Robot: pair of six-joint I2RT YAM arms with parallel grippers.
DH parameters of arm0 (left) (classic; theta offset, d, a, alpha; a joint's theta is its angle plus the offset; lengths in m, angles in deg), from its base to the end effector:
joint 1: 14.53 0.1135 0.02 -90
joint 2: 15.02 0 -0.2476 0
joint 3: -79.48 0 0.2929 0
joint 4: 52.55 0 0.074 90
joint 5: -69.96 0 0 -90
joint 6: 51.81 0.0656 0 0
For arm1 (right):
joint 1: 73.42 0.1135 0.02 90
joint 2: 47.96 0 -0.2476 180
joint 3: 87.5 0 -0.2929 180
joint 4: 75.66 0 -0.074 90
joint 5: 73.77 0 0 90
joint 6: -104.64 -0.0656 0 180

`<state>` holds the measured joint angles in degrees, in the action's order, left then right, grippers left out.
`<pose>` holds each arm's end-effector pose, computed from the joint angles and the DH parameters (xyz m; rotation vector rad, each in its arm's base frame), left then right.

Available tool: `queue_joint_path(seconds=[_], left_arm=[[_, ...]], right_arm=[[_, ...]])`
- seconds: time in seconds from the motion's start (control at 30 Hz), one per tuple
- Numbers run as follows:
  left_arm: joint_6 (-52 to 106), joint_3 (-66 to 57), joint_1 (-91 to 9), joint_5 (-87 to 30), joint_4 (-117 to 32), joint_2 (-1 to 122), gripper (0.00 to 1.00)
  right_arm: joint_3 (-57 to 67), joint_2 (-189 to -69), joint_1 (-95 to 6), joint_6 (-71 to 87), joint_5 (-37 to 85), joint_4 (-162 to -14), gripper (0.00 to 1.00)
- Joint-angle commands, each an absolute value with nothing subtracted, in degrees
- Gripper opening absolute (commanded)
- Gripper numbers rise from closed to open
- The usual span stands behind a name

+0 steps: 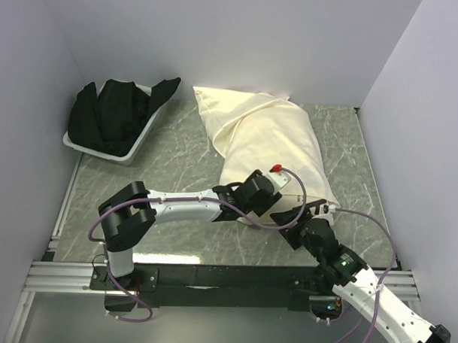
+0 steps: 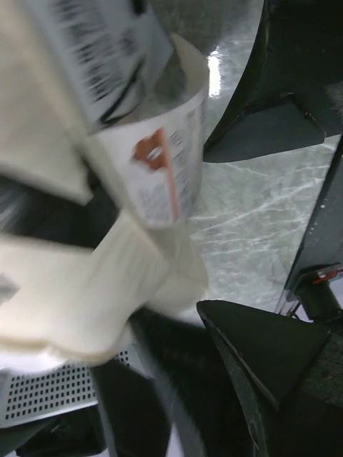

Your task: Put the pillow into the pillowcase

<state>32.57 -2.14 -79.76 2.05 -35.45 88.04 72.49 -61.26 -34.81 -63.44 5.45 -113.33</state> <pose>0.2126 -0.4019 0.1637 0.9093 2.0017 -0.2633 0.1551 0.1081 0.1335 0.8804 2.0950 0.9814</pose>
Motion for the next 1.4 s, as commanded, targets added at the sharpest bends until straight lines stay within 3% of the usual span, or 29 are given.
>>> queue_joint_path(seconds=[0.0,0.07,0.1,0.27,0.53,0.7,1.0,1.03,1.13,1.17,1.23,1.27,1.37], left_arm=[[36.3,-7.8,-78.3,7.6,-42.1,90.7,0.52],[36.0,-9.2,-77.9,7.7,-41.5,91.0,0.35],[35.4,-9.4,-77.3,6.6,-41.3,90.5,0.22],[34.7,-9.5,-75.9,3.4,-39.4,88.4,0.01],[32.0,-11.4,-75.1,-3.8,-35.7,85.8,0.01],[28.4,-12.4,-75.1,-9.7,-33.1,82.1,0.01],[24.1,-13.0,-76.8,-14.5,-27.2,76.0,0.01],[23.9,-13.0,-77.1,-14.6,-26.8,75.6,0.01],[22.9,-14.0,-78.9,-15.1,-24.3,73.2,0.01],[22.6,-14.3,-80.1,-14.9,-23.6,71.9,0.01],[22.1,-15.7,-81.1,-14.2,-21.1,70.4,0.01],[21.2,-16.0,-81.7,-14.1,-20.5,68.7,0.01],[18.8,-16.4,-84.0,-13.2,-18.6,64.3,0.01]], right_arm=[[75.0,-64.0,-35.2,-66.5,4.6,-104.5,0.85],[75.2,-64.6,-35.1,-67.3,2.6,-102.5,0.86],[75.4,-64.5,-35.1,-67.5,2.1,-102.1,0.86],[74.6,-64.6,-35.2,-68.4,-0.5,-101.6,0.87],[75.4,-66.2,-36.3,-69.3,-3.7,-95.4,0.96],[75.7,-74.8,-38.9,-69.0,-1.8,-87.6,0.98],[73.7,-87.4,-42.0,-67.6,0.9,-74.0,0.94],[72.9,-88.0,-42.2,-66.1,0.4,-73.3,0.91],[68.8,-91.4,-43.7,-61.8,1.5,-71.5,0.65],[65.9,-92.3,-44.8,-60.3,3.6,-71.4,0.41],[62.3,-91.7,-44.9,-56.0,4.7,-74.4,0.17],[59.0,-89.7,-44.9,-54.6,4.7,-75.9,0.00],[55.1,-83.8,-44.8,-51.1,8.4,-78.8,0.00]])
